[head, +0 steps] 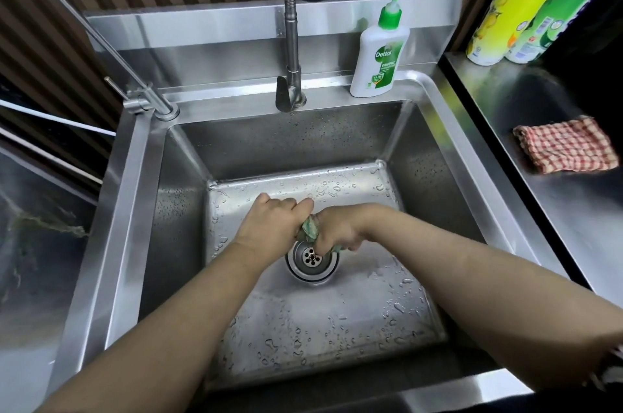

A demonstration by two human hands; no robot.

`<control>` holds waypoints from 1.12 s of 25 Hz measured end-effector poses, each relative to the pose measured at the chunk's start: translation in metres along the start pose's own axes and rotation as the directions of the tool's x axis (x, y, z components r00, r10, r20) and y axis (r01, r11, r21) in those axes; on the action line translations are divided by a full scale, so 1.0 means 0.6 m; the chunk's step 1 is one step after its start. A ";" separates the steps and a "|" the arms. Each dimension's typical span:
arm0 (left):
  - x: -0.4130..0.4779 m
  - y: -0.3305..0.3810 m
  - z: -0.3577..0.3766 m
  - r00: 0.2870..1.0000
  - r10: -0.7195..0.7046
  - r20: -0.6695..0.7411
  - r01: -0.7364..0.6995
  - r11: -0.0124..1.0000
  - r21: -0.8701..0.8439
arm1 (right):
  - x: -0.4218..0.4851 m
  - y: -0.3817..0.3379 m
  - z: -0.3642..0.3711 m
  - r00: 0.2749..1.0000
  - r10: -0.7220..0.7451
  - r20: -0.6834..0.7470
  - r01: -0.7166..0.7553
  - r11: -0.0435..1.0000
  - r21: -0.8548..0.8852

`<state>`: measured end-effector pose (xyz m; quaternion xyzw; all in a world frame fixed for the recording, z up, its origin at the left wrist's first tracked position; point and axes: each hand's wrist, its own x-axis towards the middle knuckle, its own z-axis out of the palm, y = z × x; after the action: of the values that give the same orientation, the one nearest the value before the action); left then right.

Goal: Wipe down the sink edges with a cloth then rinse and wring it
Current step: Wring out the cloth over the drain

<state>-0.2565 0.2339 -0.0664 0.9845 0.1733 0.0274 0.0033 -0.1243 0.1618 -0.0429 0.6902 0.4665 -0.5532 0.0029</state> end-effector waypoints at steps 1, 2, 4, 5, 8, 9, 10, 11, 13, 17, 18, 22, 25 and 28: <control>0.001 0.009 -0.002 0.989 -0.083 0.120 0.087 0.996 -0.030 | 0.005 0.000 0.015 0.989 -0.032 -0.147 0.006 0.985 -0.172; 0.002 0.015 0.001 0.963 -0.172 0.209 0.192 0.978 -0.079 | 0.011 0.002 0.032 0.960 -0.057 -0.275 -0.028 0.954 -0.298; 0.005 0.026 0.009 0.878 -0.278 0.389 0.380 0.900 -0.214 | 0.018 0.011 0.057 0.899 -0.083 -0.430 -0.096 0.921 -0.379; 0.007 0.028 0.015 0.836 -0.296 0.462 0.452 0.849 -0.275 | 0.021 0.017 0.063 0.879 -0.116 -0.463 -0.096 0.907 -0.410; 0.020 0.024 0.019 0.731 -0.255 0.632 0.568 0.741 -0.358 | 0.026 0.029 0.057 0.847 -0.226 -0.481 -0.068 0.852 -0.519; 0.022 0.023 0.012 0.715 -0.253 0.651 0.592 0.715 -0.372 | 0.026 0.028 0.053 0.837 -0.242 -0.491 -0.066 0.846 -0.528; 0.024 0.023 0.007 0.717 -0.259 0.648 0.603 0.697 -0.388 | 0.025 0.026 0.052 0.824 -0.249 -0.510 -0.069 0.848 -0.525; 0.023 0.024 0.007 0.728 -0.274 0.628 0.609 0.680 -0.409 | 0.024 0.023 0.053 0.812 -0.250 -0.528 -0.089 0.840 -0.535; 0.017 0.026 0.013 0.754 -0.325 0.571 0.619 0.642 -0.452 | 0.030 0.021 0.055 0.803 -0.236 -0.547 -0.168 0.791 -0.588; -0.029 0.041 0.051 0.952 -0.302 0.052 0.305 0.951 -0.061 | 0.021 0.027 0.015 0.969 0.084 -0.233 -0.087 0.996 -0.005; -0.039 0.043 0.059 0.969 -0.231 -0.090 0.238 0.969 0.067 | 0.015 0.025 0.002 0.995 0.087 -0.052 -0.073 0.971 0.229; -0.028 0.029 0.037 0.943 -0.016 -0.332 0.068 0.987 0.145 | -0.008 0.026 -0.020 0.950 0.007 0.311 -0.127 0.921 0.369; -0.006 0.025 -0.003 0.997 -0.039 -0.060 0.048 0.987 0.154 | -0.007 0.014 -0.009 0.973 0.043 0.227 -0.081 0.984 0.159; 0.001 0.032 -0.008 0.936 -0.255 0.244 0.237 0.966 0.100 | 0.002 0.007 0.015 0.966 -0.019 -0.257 -0.047 0.968 -0.248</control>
<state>-0.2495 0.2162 -0.0613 0.9499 0.2940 -0.1061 -0.0050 -0.1284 0.1555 -0.0492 0.7535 0.5246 -0.3949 0.0340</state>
